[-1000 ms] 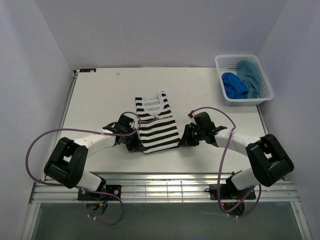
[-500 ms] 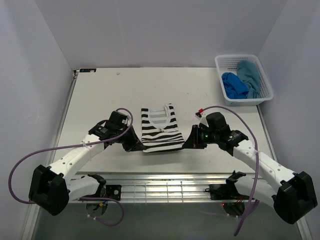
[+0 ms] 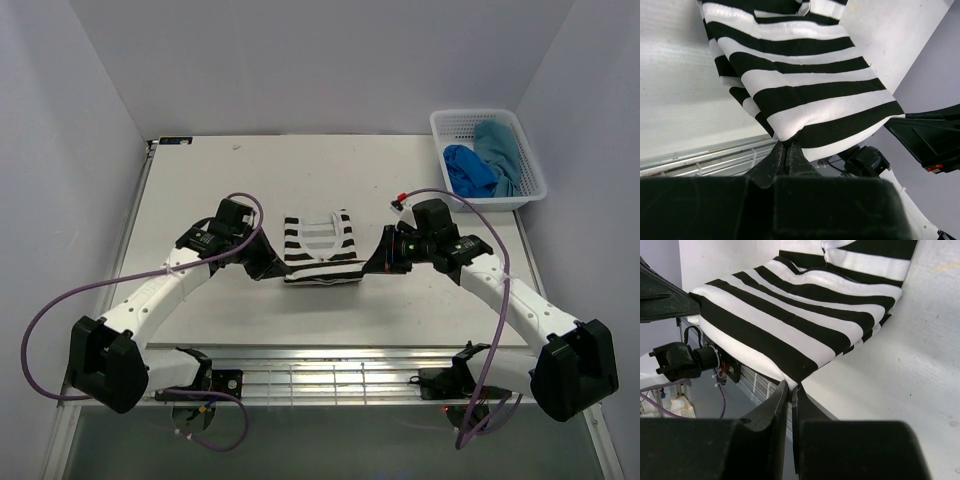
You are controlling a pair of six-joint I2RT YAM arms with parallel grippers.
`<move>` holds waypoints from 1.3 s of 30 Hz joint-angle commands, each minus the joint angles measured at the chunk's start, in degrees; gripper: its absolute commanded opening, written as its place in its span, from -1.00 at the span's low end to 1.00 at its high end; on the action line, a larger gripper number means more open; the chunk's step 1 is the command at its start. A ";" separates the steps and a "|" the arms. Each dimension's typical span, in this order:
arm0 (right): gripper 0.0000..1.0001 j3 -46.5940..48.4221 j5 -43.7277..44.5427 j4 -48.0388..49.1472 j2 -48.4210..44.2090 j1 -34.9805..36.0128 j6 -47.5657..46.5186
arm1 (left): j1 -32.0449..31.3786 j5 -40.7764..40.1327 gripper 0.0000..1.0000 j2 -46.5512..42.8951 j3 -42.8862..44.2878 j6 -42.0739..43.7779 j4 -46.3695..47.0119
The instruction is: Fold and stack the tank tops
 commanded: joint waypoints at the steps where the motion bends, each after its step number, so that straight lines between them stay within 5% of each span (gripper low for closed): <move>1: -0.85 4.15 -1.91 2.86 1.81 -1.99 -1.57 | 2.28 -2.03 -1.00 2.08 4.24 1.79 1.72; 23: -0.85 19.70 -13.24 9.27 23.50 -9.81 -3.33 | 11.17 -1.42 -1.00 23.44 21.47 9.62 4.10; 39: -0.85 31.13 -13.51 14.55 42.58 -11.31 -4.29 | 14.77 -0.19 -1.00 39.79 29.55 11.03 9.54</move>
